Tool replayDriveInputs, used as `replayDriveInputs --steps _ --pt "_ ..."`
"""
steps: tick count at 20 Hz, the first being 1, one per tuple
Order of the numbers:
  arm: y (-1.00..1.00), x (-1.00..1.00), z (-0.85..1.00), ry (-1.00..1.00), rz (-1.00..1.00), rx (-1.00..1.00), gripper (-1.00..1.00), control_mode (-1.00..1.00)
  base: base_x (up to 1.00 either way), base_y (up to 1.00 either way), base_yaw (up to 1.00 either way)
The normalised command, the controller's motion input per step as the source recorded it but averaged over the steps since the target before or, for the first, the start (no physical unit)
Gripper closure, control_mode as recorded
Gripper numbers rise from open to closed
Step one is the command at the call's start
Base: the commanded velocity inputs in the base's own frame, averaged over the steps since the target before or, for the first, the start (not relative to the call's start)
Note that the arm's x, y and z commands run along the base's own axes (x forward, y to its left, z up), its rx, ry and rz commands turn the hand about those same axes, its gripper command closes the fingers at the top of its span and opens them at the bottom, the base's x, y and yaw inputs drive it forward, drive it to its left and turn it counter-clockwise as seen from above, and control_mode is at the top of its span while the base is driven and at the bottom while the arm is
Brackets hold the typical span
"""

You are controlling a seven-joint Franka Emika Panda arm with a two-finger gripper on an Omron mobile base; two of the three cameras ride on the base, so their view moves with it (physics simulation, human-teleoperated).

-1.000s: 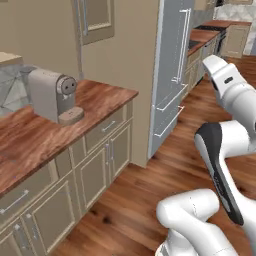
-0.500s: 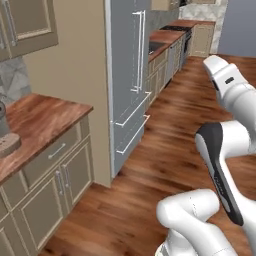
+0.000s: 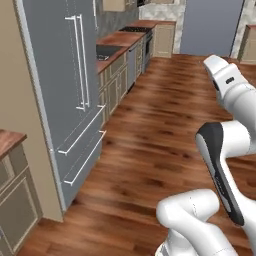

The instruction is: Pick the jar and jar from the dining table and place them in the open cabinet. Close the cabinet after placing the objects.

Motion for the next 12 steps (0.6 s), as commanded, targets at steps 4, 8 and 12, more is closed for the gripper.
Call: replayDriveInputs --steps 4,8,12 --pt "0.00 0.00 0.00 0.00 0.00 0.00 -1.00 1.00 0.72 -0.84 -0.32" --pt "0.00 0.00 0.00 0.00 0.00 0.00 -1.00 1.00 0.78 -0.77 -0.33" --pt "0.00 0.00 0.00 0.00 0.00 0.00 -1.00 1.00 0.85 -0.71 -0.34"
